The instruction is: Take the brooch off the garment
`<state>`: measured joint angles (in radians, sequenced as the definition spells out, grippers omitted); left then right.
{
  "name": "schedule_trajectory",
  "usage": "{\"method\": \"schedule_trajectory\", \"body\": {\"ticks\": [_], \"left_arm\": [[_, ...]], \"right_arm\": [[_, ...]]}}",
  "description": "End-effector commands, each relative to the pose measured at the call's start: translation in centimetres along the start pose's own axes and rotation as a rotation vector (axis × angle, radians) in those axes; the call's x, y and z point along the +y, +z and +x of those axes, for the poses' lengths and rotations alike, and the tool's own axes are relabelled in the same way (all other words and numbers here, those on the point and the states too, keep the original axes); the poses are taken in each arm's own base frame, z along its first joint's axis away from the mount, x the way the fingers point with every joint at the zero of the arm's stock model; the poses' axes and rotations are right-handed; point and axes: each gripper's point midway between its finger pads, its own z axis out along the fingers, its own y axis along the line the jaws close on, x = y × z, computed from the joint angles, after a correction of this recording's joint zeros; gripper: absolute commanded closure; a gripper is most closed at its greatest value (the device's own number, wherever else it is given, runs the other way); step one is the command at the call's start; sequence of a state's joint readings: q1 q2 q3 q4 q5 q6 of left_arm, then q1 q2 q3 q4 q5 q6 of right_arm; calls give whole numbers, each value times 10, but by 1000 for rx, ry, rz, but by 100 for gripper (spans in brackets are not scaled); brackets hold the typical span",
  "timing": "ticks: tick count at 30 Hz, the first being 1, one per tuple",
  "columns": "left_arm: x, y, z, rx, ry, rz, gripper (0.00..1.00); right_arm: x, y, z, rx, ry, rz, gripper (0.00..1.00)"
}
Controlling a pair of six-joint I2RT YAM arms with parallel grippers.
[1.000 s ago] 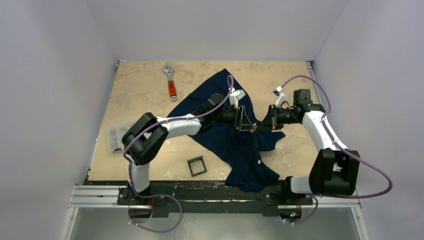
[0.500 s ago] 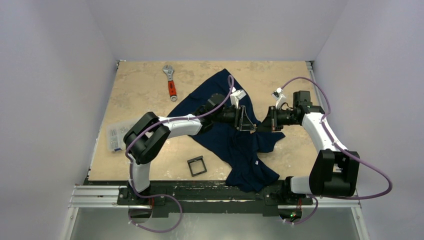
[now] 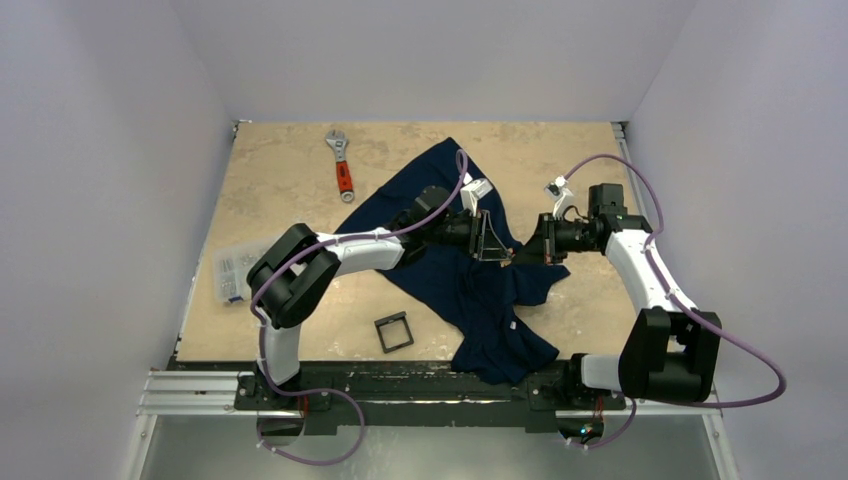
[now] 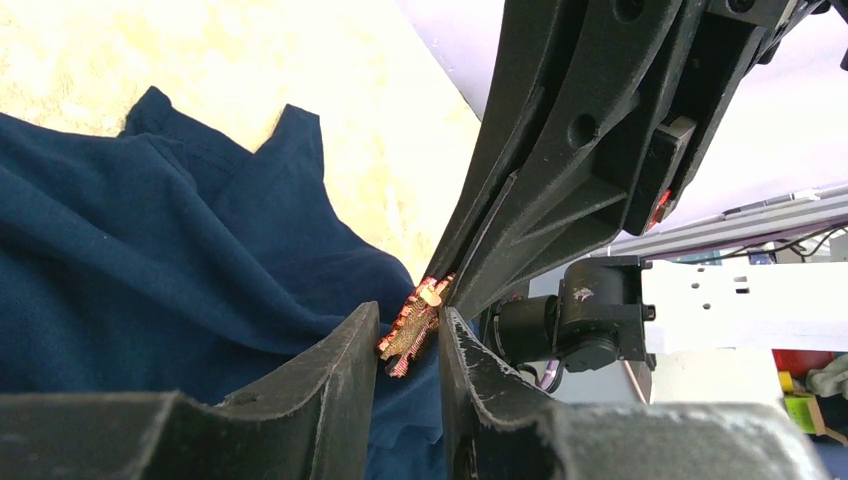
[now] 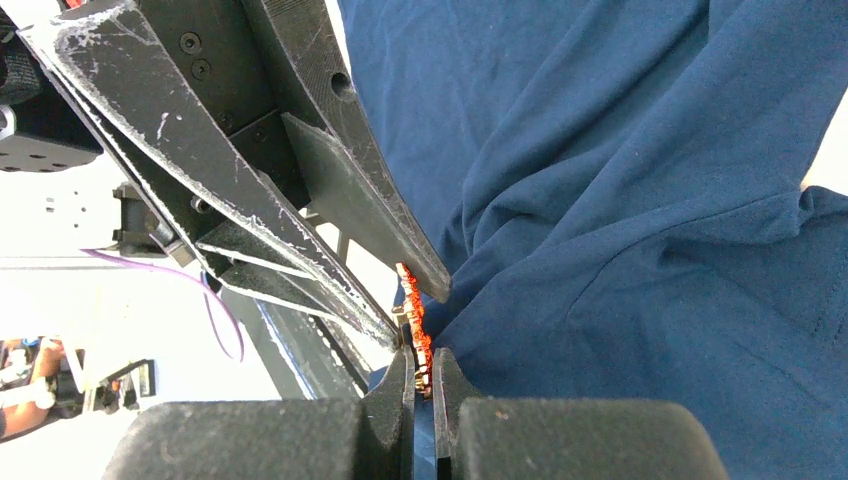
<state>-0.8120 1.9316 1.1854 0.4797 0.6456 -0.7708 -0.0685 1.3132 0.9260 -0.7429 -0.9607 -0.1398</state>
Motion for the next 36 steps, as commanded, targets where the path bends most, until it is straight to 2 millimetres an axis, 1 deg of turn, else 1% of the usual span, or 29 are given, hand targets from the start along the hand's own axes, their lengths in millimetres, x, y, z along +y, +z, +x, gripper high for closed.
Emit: {"method": "schedule_trajectory", "body": {"ticks": [1, 13, 19, 25, 29, 32, 33, 36], "left_arm": [[3, 3, -12, -28, 18, -24, 74], [11, 2, -7, -10, -7, -64, 75], [7, 2, -8, -10, 3, -44, 74], [-3, 2, -13, -23, 27, 3, 65], [-23, 0, -24, -42, 80, 73, 55], [-36, -2, -32, -49, 119, 113, 49], [-40, -3, -33, -50, 129, 123, 48], [-39, -8, -36, -55, 134, 126, 49]], "right_arm": [[20, -5, -3, -32, -46, -77, 100], [24, -8, -7, -64, -80, -76, 100], [24, -8, -7, -68, -80, -72, 100], [17, -6, -7, -66, -66, -44, 100], [14, -5, -7, -63, -57, -34, 100], [13, -4, -7, -61, -53, -35, 100], [14, -4, -7, -61, -53, -38, 100], [14, -4, -8, -60, -52, -46, 100]]}}
